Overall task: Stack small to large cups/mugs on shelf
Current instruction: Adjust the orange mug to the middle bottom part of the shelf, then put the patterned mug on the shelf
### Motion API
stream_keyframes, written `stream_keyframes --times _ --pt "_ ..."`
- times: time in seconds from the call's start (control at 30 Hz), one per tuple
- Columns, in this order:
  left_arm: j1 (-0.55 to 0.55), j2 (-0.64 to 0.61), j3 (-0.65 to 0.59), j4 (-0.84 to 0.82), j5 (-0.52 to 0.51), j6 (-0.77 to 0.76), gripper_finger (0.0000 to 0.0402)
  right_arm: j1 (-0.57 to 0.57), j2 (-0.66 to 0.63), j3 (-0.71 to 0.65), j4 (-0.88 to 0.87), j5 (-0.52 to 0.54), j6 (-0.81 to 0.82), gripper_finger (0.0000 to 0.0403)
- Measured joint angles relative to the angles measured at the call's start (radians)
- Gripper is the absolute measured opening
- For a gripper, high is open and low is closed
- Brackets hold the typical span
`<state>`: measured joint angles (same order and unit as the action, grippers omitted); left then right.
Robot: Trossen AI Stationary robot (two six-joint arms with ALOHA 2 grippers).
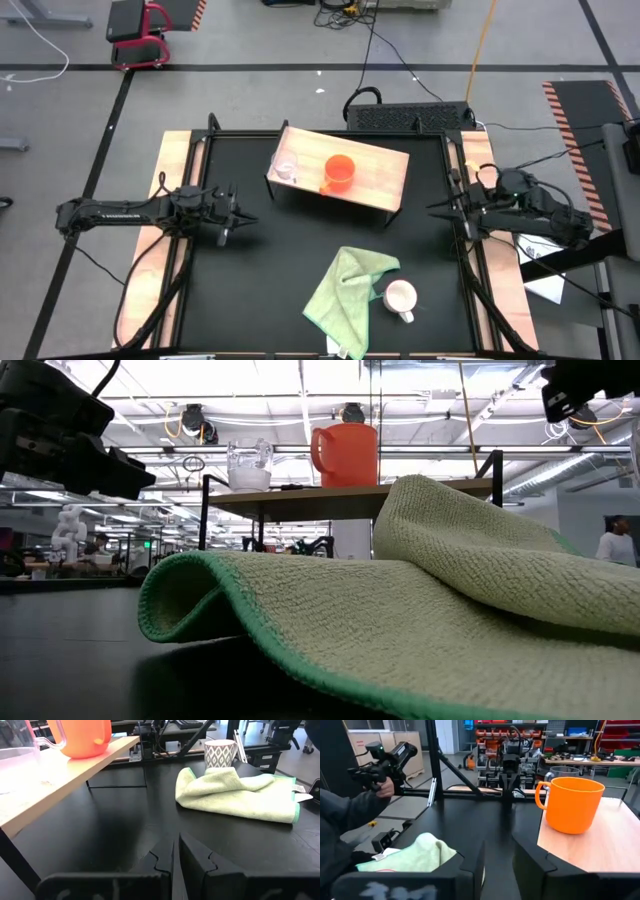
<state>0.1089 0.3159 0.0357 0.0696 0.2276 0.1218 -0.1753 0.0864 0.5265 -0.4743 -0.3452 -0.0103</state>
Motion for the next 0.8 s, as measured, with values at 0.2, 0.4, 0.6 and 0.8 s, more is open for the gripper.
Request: stream_keyframes --times 0.2,0.4,0.6,0.8 --pt "0.000 0.000 0.000 0.000 0.000 0.004 0.0031 0.000 0.002 -0.057 0.044 -0.001 0.006 0.0020" --pt "0.000 0.000 0.000 0.000 0.000 0.005 0.0030 0.000 0.002 -0.068 0.067 -0.026 0.026 0.0003" --pt "0.000 0.000 0.000 0.004 0.016 0.003 0.0030 0.001 0.002 -0.153 0.235 -0.136 0.121 0.0001" --pt "0.000 0.000 0.000 0.023 0.035 0.004 0.0030 0.025 0.002 -0.276 0.329 -0.131 0.073 0.0000"
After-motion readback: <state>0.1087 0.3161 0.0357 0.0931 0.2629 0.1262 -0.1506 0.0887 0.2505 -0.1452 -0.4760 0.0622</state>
